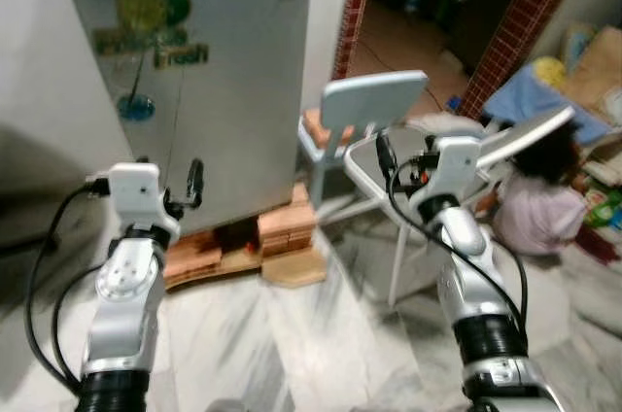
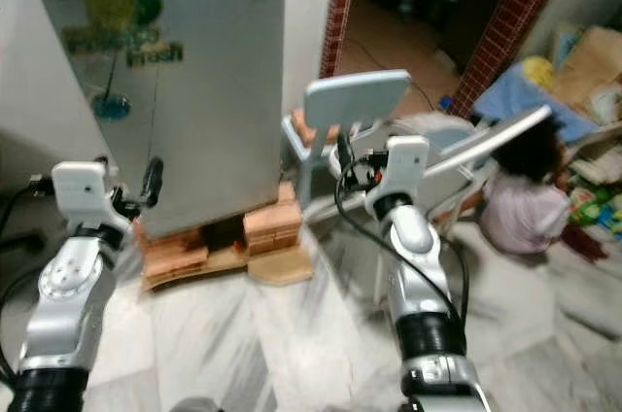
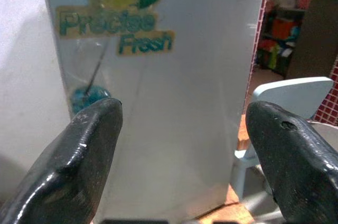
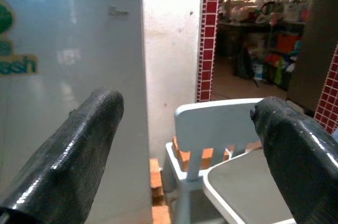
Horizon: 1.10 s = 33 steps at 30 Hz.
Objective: Restocking fridge
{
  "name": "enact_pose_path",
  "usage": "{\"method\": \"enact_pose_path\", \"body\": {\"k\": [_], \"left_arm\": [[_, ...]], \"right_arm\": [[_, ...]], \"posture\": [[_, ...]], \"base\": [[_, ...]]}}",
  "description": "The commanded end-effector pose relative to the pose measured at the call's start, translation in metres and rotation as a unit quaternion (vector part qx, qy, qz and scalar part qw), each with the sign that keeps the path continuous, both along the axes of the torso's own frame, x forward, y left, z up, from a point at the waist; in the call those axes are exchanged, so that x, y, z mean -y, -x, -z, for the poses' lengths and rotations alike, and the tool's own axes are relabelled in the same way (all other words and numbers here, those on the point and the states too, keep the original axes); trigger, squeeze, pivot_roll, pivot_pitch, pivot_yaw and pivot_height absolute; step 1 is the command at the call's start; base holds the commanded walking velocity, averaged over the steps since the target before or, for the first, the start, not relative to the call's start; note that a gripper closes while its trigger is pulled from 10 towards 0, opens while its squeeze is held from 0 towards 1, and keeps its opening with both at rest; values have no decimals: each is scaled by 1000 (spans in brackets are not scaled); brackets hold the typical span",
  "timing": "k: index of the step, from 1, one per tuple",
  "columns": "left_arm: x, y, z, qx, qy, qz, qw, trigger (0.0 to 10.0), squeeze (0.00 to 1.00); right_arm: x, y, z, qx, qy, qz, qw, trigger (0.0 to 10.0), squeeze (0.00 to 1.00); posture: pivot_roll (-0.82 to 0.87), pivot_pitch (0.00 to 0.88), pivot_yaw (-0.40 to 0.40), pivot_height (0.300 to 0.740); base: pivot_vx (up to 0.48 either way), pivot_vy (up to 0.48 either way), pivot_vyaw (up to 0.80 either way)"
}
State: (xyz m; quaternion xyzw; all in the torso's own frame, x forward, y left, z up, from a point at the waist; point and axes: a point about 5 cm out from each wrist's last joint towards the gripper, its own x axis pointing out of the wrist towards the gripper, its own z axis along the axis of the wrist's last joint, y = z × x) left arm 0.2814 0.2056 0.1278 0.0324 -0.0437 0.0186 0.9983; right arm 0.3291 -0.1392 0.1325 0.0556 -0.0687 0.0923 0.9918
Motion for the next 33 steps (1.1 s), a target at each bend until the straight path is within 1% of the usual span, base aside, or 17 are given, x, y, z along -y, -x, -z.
{"method": "enact_pose_path", "body": {"k": [1,4,6,9,12,15,17,19,21,23,24,26,29,33], "left_arm": [[-2,-3,-8,12,-3,-1,1000,10000,0],[-1,-4,-11,16,-5,6,1000,10000,0],[1,-4,-12,18,-12,13,1000,10000,0],[4,-5,-13,19,-10,20,1000,10000,0],[7,-7,-13,21,-5,32,999,10000,0],[11,-12,-13,21,-12,45,999,10000,0],[11,-14,-15,25,-18,46,998,10000,0],[11,-14,-15,24,-15,46,999,10000,0],[8,-10,-10,17,-16,39,999,10000,0],[7,-9,-8,14,-15,36,999,10000,0],[5,-3,-2,8,-16,29,999,10000,0],[6,1,3,3,-17,24,1000,10000,0],[6,2,4,1,-14,24,1000,10000,0],[8,6,8,-2,-3,22,1000,10000,0]], "right_arm": [[-6,-2,-13,24,13,-8,1000,10000,0],[-4,-1,-16,33,23,1,999,10000,0],[-1,1,-14,32,24,11,999,10000,0],[2,4,-11,29,29,21,999,10000,0],[3,7,-8,26,32,26,999,10000,0],[5,8,-5,21,36,30,999,10000,0],[6,8,-6,21,37,32,999,10000,0],[10,9,-4,18,39,40,998,10000,0],[17,11,1,6,39,52,998,10000,0],[19,12,3,1,41,54,998,10000,0],[23,15,4,0,33,60,998,10000,0],[27,18,5,1,32,61,998,10000,0],[27,19,5,0,36,63,997,10000,0],[29,20,13,-24,50,70,996,10000,0]], "posture": [[94,0,-28,740],[92,0,-24,740],[88,0,-25,740],[80,0,-24,740],[75,0,-26,740],[71,0,-27,740],[72,0,-32,740],[79,0,-38,740],[83,0,-38,740],[83,0,-38,740],[85,0,-43,740],[86,0,-47,740],[86,0,-47,740],[93,0,-53,740]], "base": [[0,480,-800],[0,480,-800],[0,480,-800],[0,480,-800],[0,480,-800],[0,480,-800],[0,480,-800],[0,480,-800],[0,480,-681],[0,480,-563],[0,480,0],[0,480,0],[0,480,0],[0,471,0]]}}
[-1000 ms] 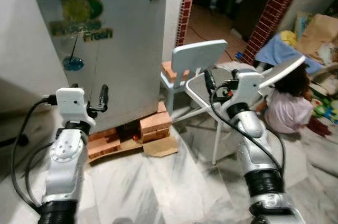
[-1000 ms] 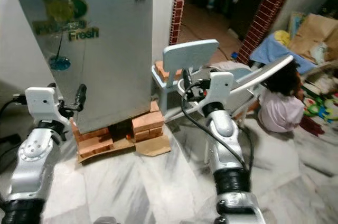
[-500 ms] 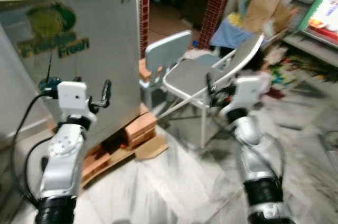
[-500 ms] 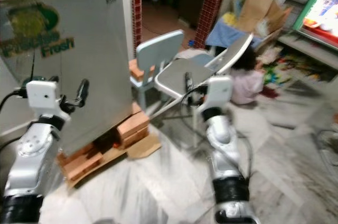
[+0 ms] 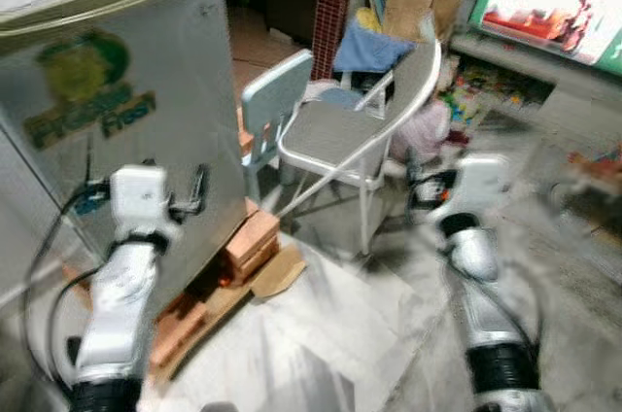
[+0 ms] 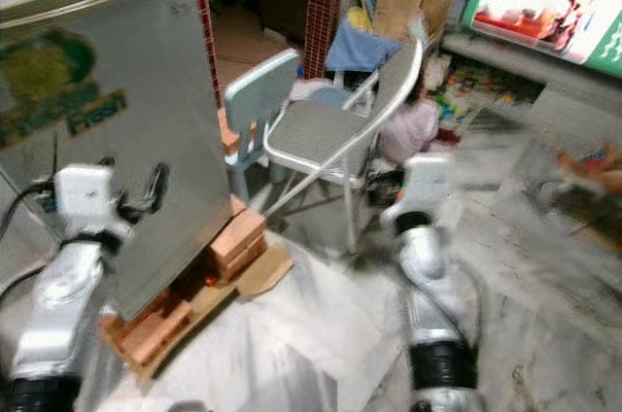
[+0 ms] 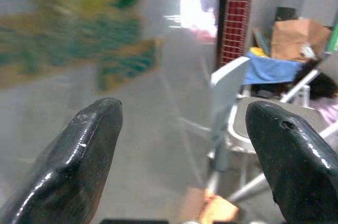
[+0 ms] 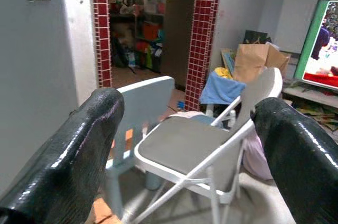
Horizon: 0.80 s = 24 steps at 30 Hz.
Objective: Restocking fridge
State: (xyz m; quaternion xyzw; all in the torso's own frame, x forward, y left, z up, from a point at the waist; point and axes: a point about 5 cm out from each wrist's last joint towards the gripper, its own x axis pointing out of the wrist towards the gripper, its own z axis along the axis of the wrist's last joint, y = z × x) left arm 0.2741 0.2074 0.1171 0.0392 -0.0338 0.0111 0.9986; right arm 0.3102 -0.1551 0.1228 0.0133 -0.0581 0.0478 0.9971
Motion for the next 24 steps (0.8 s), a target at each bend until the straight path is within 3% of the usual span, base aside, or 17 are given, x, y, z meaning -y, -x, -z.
{"method": "enact_pose_path", "body": {"k": [1,2,5,13,24], "left_arm": [[9,-1,-3,7,2,15,1000,10000,0],[10,0,-3,7,-1,16,1000,10000,0],[10,2,-3,6,-3,17,1000,10000,0],[-4,22,8,-21,-20,7,1000,10000,0],[-7,20,4,-14,-26,4,1000,10000,0]], "right_arm": [[13,1,4,-16,23,28,999,10000,0],[15,1,5,-23,50,41,998,10000,0],[16,2,6,-27,65,45,996,10000,0],[33,15,13,-57,31,74,995,10000,0],[28,34,15,-87,10,58,994,10000,0]], "posture": [[92,0,-49,740],[92,0,-47,740],[92,0,-44,740],[94,0,-28,740],[87,0,-22,740]], "base": [[0,469,0],[0,469,0],[0,469,0],[0,469,0],[0,461,0]]}}
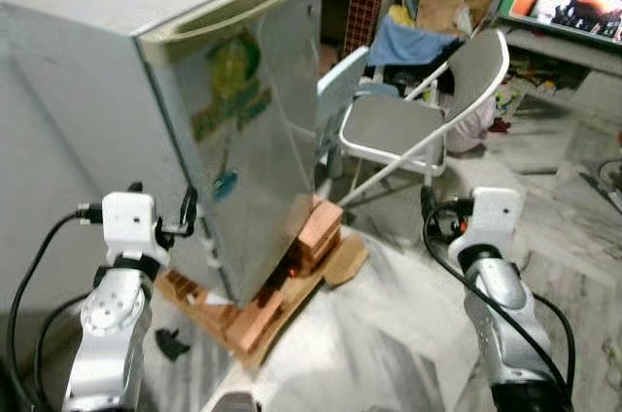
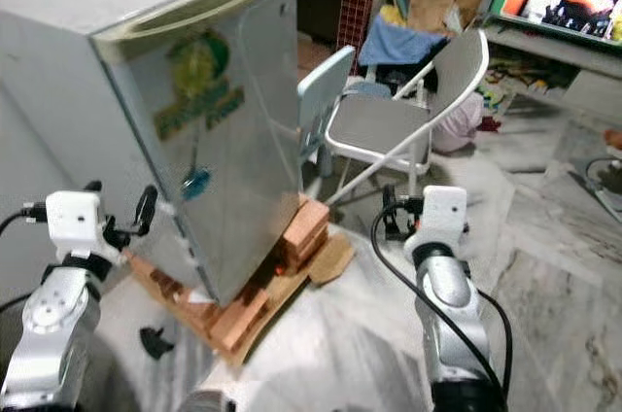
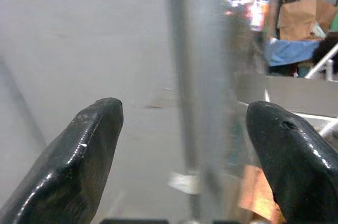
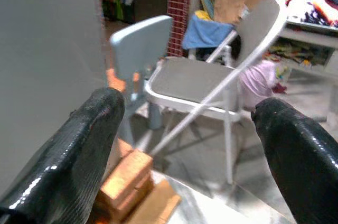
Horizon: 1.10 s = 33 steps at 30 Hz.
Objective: Restocking fridge
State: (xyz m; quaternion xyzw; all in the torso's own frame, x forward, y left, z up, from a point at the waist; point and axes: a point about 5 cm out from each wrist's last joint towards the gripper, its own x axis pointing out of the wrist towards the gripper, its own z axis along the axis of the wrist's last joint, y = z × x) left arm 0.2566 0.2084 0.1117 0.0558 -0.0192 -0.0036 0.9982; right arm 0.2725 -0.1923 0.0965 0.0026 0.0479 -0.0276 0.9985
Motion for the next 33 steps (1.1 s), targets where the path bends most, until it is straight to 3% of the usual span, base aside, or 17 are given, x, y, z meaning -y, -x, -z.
{"method": "enact_pose_path", "body": {"k": [1,18,27,33], "left_arm": [[-6,3,-1,1,-9,-10,1000,10000,0],[-6,15,1,-1,-16,-2,1000,10000,0],[-2,17,2,-1,-5,2,1000,10000,0],[0,14,2,-4,1,3,1000,10000,0]], "right_arm": [[-9,-2,-12,19,0,-16,1000,10000,0],[-29,7,-27,15,-12,-52,998,10000,0],[-35,1,-29,16,1,-64,998,10000,0],[-34,2,-26,11,8,-66,998,10000,0]], "posture": [[87,0,-22,740],[89,0,-40,740],[88,0,-57,740],[83,0,-52,740]], "base": [[0,450,0],[0,0,-94],[370,118,-722],[308,364,0]]}}
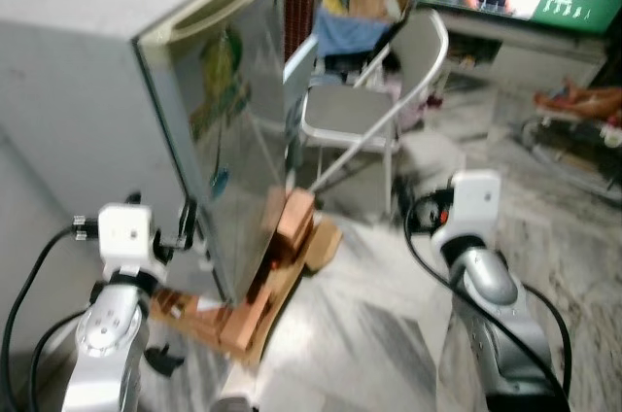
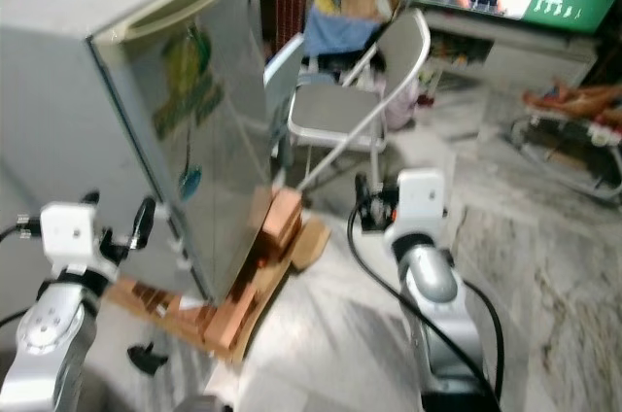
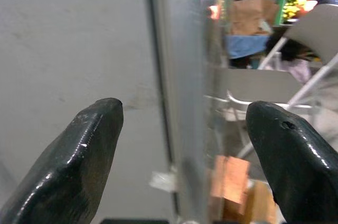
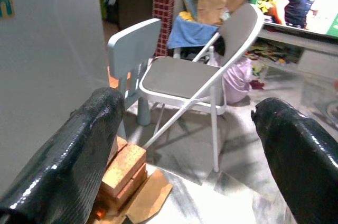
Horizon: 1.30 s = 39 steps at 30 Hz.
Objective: Restocking fridge
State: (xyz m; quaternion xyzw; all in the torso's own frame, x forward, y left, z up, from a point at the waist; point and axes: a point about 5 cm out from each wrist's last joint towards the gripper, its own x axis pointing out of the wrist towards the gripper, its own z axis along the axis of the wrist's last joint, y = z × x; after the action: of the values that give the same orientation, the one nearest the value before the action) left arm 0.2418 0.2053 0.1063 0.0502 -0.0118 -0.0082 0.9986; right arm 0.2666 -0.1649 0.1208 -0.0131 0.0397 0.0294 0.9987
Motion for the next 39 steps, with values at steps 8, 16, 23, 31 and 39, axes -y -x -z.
{"method": "enact_pose_path", "body": {"k": [8,16,23,31,39], "left_arm": [[-1,-1,-4,8,-4,1,1000,10000,0],[0,5,0,3,2,3,1000,10000,0],[1,7,1,-3,10,1,1000,10000,0],[1,8,0,-3,9,6,1000,10000,0],[3,10,0,-3,7,9,1000,10000,0]], "right_arm": [[-8,-5,-1,1,-5,-10,1000,10000,0],[-9,-7,1,-1,-2,-13,1000,10000,0],[-10,-8,3,-4,-2,-18,1000,10000,0],[-10,-8,5,-3,0,-15,1000,10000,0],[-9,-9,7,-6,2,-15,1000,10000,0]], "posture": [[88,0,-54,740],[97,0,-59,740],[104,0,-59,740],[105,0,-58,740],[106,0,-59,740]], "base": [[271,383,0],[0,0,0],[0,0,-229],[0,393,-550],[0,0,0]]}}
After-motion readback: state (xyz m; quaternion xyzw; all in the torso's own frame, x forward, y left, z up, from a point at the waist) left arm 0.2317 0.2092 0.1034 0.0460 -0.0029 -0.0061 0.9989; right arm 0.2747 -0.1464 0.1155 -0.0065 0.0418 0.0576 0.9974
